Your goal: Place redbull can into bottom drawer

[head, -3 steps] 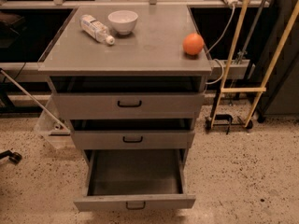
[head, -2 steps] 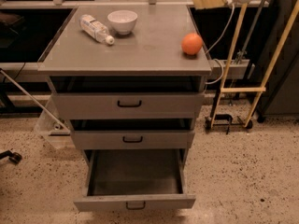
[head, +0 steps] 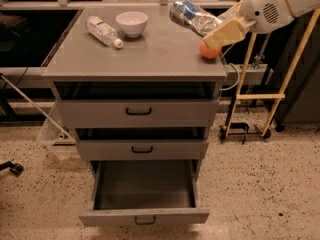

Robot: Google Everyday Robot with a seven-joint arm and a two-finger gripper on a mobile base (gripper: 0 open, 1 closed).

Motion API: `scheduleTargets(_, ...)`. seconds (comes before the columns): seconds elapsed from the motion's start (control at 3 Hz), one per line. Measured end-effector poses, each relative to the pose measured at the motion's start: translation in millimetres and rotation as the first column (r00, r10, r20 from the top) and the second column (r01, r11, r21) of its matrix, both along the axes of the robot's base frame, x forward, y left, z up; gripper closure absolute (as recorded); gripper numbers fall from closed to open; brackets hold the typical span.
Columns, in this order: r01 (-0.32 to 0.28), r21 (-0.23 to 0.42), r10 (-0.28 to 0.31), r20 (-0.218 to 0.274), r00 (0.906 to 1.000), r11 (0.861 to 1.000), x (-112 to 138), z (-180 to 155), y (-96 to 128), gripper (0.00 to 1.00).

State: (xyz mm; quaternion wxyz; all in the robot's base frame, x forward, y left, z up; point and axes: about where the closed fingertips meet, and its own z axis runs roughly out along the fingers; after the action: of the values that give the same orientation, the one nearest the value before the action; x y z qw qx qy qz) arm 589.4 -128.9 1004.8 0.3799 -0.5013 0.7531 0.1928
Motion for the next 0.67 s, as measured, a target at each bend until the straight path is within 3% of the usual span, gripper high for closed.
scheduleTargets(0.33,0.000,0.000,0.000,0.000,1.0000,1.000,0,0,0,1.00)
scheduleTargets(0.67,0.042,-0.069,-0.044,-0.028,0.9986,0.997,-3,-24,5,1.00)
